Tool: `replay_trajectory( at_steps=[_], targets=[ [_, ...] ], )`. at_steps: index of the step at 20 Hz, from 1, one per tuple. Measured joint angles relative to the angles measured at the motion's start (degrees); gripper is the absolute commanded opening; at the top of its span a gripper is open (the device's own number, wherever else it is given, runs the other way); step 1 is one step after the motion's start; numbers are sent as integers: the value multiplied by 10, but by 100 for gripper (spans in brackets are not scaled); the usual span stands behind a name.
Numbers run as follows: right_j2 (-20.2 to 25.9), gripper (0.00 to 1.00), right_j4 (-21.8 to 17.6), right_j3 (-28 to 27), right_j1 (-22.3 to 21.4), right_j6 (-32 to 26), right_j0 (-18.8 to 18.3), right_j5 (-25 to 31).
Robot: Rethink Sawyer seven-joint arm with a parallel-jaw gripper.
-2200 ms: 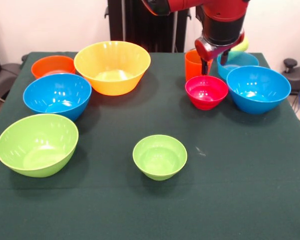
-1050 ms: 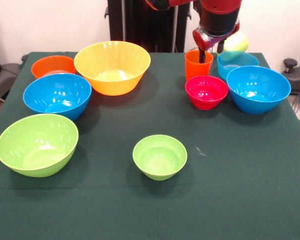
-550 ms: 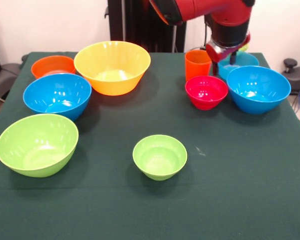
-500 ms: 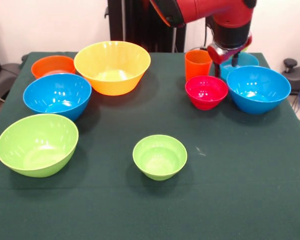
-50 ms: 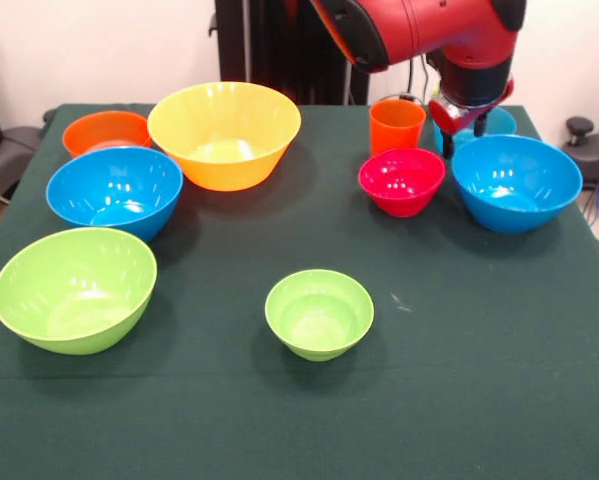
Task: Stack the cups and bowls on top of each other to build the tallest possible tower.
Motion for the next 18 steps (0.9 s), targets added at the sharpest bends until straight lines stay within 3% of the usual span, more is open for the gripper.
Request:
replay_trajectory(
  at_steps=[18],
  targets=[
    [-45, 100, 0, 0, 28, 0, 30, 0]
  ],
)
